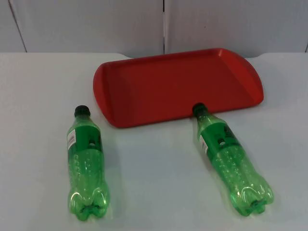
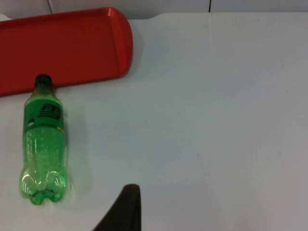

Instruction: Place the bottle upright on the tray.

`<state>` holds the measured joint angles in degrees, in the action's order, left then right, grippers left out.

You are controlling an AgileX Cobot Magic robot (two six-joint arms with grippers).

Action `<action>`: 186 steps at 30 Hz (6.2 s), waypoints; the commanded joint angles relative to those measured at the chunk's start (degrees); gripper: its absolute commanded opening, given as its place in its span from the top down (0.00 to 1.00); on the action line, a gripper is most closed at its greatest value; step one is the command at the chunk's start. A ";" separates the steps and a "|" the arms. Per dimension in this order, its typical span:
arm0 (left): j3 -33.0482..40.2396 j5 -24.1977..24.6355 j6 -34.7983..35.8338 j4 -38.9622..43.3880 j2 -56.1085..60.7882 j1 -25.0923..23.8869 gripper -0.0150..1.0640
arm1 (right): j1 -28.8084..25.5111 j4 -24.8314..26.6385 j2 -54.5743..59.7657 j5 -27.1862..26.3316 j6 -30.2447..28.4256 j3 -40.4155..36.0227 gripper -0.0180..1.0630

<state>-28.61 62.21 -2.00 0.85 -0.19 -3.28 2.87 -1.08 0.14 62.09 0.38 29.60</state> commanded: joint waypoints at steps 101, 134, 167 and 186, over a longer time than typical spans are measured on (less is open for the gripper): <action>-39.32 -13.29 -3.27 -16.39 -85.85 12.74 0.01 | -0.37 0.10 -0.14 -0.47 0.07 -0.03 0.02; -43.15 -15.11 21.89 -6.15 -109.60 22.04 0.01 | -0.37 0.10 -0.14 -0.47 0.07 -0.03 0.02; -43.03 -27.30 21.98 -7.93 -123.78 22.04 0.01 | -0.37 0.10 -0.14 -0.47 0.07 -0.03 0.02; -43.04 -25.94 21.98 -10.86 -123.78 22.04 0.99 | -0.37 0.10 -0.14 -0.47 0.07 -0.03 0.02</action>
<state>-71.54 36.36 19.50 -9.08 -123.69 18.44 2.87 -1.08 0.14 62.09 0.36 29.60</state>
